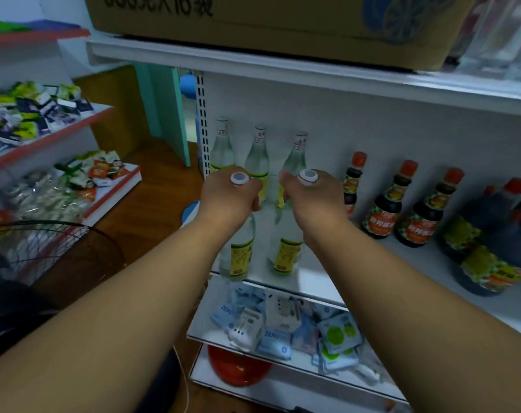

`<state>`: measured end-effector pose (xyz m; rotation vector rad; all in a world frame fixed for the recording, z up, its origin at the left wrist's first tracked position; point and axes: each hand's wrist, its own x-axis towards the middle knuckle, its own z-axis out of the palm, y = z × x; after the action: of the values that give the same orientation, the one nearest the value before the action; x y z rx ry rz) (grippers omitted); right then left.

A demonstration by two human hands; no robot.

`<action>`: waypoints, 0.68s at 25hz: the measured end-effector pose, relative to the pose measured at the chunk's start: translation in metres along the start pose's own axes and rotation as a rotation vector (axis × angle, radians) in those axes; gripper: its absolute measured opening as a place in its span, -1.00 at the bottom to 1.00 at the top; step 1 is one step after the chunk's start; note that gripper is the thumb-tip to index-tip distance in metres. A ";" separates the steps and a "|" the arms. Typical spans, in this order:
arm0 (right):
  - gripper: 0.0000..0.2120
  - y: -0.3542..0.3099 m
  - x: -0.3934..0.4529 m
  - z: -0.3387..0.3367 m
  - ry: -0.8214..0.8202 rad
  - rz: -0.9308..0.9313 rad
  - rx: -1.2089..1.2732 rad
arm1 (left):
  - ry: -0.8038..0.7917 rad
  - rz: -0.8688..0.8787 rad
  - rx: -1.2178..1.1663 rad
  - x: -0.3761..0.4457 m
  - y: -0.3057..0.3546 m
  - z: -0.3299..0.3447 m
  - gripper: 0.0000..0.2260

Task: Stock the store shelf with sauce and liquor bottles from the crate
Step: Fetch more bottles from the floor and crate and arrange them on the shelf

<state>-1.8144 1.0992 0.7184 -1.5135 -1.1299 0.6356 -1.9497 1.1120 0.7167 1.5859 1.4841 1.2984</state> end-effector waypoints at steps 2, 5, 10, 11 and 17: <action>-0.66 0.007 0.013 0.014 0.002 -0.003 -0.044 | -0.014 0.002 -0.083 0.018 -0.017 0.000 -0.78; -0.59 0.013 0.025 0.030 -0.019 -0.038 -0.050 | -0.044 0.023 -0.195 0.041 -0.035 -0.003 -0.83; -0.64 0.020 0.045 0.052 -0.056 -0.054 -0.035 | -0.061 0.089 -0.133 0.068 -0.049 -0.008 -0.83; -0.69 0.022 0.048 0.055 -0.070 -0.053 -0.038 | -0.050 0.101 -0.104 0.070 -0.055 -0.009 -0.82; -0.51 0.069 0.035 0.050 -0.333 0.008 -0.028 | 0.105 -0.085 0.048 0.013 -0.141 0.015 -0.25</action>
<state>-1.8216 1.1560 0.6459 -1.4703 -1.3876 0.9043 -1.9902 1.1542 0.5872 1.4878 1.6397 1.3244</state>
